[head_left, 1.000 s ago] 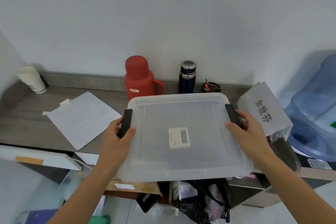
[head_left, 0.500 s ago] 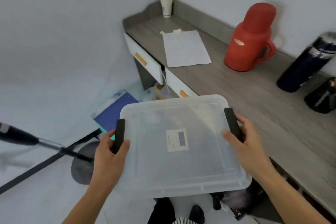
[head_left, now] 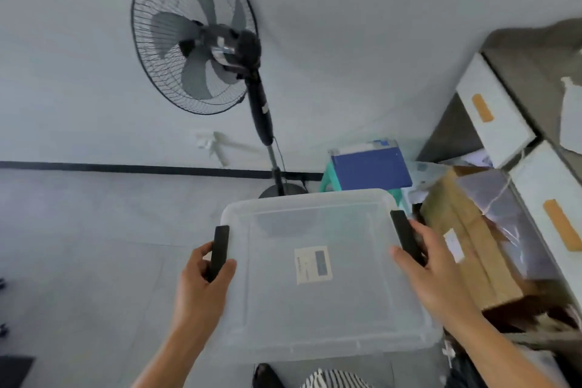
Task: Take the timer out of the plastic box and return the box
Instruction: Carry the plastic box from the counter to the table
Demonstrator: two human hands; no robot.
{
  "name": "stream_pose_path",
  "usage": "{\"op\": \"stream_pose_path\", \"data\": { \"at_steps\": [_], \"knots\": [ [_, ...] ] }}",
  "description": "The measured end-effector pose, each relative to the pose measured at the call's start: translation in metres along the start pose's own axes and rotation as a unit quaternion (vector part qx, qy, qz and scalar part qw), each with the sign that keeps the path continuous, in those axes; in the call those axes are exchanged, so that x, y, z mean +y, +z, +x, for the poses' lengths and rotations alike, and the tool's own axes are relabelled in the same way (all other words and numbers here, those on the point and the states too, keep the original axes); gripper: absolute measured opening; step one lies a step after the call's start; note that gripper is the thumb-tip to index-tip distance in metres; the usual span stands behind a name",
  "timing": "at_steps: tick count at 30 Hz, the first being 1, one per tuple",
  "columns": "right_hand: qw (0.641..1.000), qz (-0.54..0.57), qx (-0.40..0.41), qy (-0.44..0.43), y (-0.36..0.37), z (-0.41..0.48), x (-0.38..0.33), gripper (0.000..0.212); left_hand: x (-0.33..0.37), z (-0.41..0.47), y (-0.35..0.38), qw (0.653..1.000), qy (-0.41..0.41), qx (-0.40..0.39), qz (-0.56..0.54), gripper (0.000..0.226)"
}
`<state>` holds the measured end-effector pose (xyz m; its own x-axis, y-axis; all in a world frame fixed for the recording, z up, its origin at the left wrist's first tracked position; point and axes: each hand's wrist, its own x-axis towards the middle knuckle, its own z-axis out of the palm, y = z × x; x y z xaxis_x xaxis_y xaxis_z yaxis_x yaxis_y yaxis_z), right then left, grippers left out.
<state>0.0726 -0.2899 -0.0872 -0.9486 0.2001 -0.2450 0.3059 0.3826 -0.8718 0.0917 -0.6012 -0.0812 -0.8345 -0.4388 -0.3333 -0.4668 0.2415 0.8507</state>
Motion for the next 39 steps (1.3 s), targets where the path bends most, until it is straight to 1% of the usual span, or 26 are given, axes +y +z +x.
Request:
{"op": "stream_pose_path", "data": {
  "at_steps": [5,9,15,18,21,25,27,33,36,39],
  "knots": [
    [0.996,-0.024,-0.075,-0.035,0.129,0.014,-0.051,0.052,-0.035,0.042,-0.108,0.996,-0.028,0.079,-0.015,0.035],
    [0.987,-0.057,-0.135,-0.069,0.209,0.028,-0.096,0.058,-0.054,0.071,-0.175,0.989,-0.051,0.134,-0.041,0.035],
    [0.970,-0.087,-0.207,-0.092,0.309,0.078,-0.155,0.059,-0.073,0.135,-0.235,0.975,-0.086,0.189,-0.081,0.037],
    [0.962,-0.085,-0.239,-0.104,0.370,0.110,-0.187,0.060,-0.082,0.179,-0.262,0.966,-0.098,0.222,-0.095,0.038],
    [0.947,-0.080,-0.287,-0.116,0.436,0.146,-0.224,0.059,-0.083,0.225,-0.294,0.955,-0.115,0.257,-0.097,0.037],
    [0.926,-0.078,-0.347,-0.125,0.517,0.178,-0.288,0.053,-0.074,0.272,-0.346,0.932,-0.118,0.322,-0.118,0.039],
    [0.911,-0.086,-0.379,-0.140,0.560,0.193,-0.316,0.053,-0.072,0.292,-0.371,0.919,-0.121,0.351,-0.130,0.038],
    [0.868,-0.119,-0.436,-0.204,0.696,0.205,-0.387,0.048,-0.094,0.338,-0.445,0.866,-0.144,0.443,-0.183,0.037],
    [0.852,-0.126,-0.456,-0.225,0.772,0.203,-0.410,0.046,-0.117,0.371,-0.490,0.847,-0.155,0.468,-0.200,0.035],
    [0.852,-0.121,-0.456,-0.227,0.845,0.197,-0.435,0.044,-0.137,0.413,-0.549,0.841,-0.157,0.472,-0.213,0.038]
  ]
}}
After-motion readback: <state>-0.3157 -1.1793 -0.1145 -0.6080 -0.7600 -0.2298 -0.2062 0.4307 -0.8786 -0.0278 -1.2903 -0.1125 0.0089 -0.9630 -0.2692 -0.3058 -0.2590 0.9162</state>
